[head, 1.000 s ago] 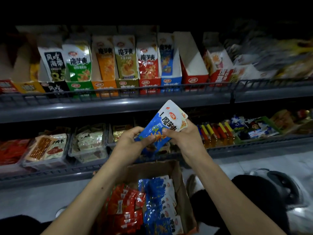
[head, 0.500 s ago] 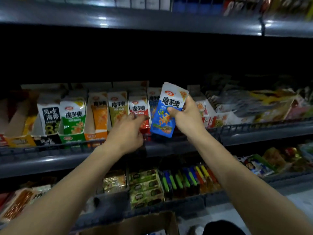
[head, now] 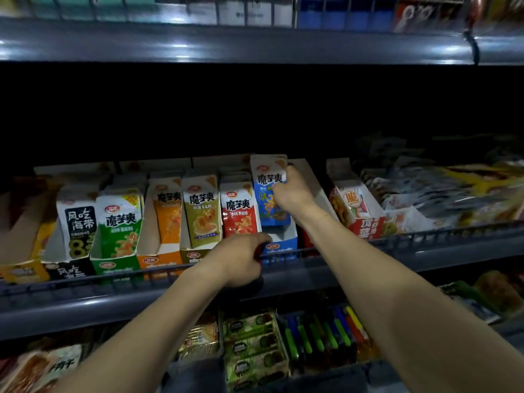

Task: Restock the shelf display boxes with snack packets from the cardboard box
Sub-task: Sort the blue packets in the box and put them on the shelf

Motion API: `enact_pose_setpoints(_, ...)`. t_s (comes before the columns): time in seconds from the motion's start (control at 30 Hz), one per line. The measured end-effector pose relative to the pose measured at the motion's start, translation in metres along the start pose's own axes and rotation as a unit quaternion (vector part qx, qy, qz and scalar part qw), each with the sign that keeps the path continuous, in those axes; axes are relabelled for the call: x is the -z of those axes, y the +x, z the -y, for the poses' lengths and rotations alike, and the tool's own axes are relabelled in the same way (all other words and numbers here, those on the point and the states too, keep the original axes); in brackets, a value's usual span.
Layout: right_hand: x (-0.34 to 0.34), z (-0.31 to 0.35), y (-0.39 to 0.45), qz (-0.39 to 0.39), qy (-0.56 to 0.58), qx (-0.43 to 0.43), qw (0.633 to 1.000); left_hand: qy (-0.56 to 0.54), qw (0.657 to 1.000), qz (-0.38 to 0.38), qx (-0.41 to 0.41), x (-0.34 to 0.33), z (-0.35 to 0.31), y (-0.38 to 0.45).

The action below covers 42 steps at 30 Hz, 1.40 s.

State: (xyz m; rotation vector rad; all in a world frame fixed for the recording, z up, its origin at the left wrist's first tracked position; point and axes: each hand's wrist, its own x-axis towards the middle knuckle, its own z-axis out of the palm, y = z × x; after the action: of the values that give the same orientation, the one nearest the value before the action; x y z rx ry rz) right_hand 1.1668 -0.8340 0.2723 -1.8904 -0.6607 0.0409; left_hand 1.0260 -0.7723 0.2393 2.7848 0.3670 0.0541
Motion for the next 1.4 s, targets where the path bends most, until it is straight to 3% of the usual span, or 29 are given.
enact_pose_setpoints(0.13,0.005,-0.003,0.003,0.027,-0.013,0.011,0.999,0.005,1.0,-0.005,-0.004,-0.003,0.002,-0.002)
enact_pose_setpoints(0.27,0.022,0.004,0.016,0.039,-0.156,0.098,0.982,0.006,1.0,0.004,-0.007,-0.003,0.003,-0.001)
enact_pose_setpoints(0.37,0.025,0.007,0.022,0.066,-0.272,0.127,0.952,0.008,1.0,0.002,-0.007,-0.003,0.002,-0.001)
enact_pose_setpoints(0.5,0.015,0.011,0.019,0.095,-0.434,0.149,0.884,0.024,1.0,0.0,-0.009,-0.003,0.001,-0.001)
enact_pose_setpoints(0.87,-0.001,0.011,0.04,0.103,-0.485,0.138,0.857,0.052,0.998,-0.024,-0.023,-0.006,0.0,-0.002)
enact_pose_setpoints(1.0,-0.008,0.004,0.042,0.04,-0.511,0.18,0.84,0.058,0.997,-0.035,-0.025,-0.009,0.001,-0.001)
enact_pose_setpoints(1.13,-0.01,-0.003,0.036,0.066,-0.56,0.195,0.803,0.065,0.997,-0.033,-0.018,-0.01,0.002,0.001)
enact_pose_setpoints(1.4,-0.011,-0.001,0.037,0.034,-0.576,0.278,0.768,0.07,0.997,-0.033,-0.021,-0.011,0.003,0.002)
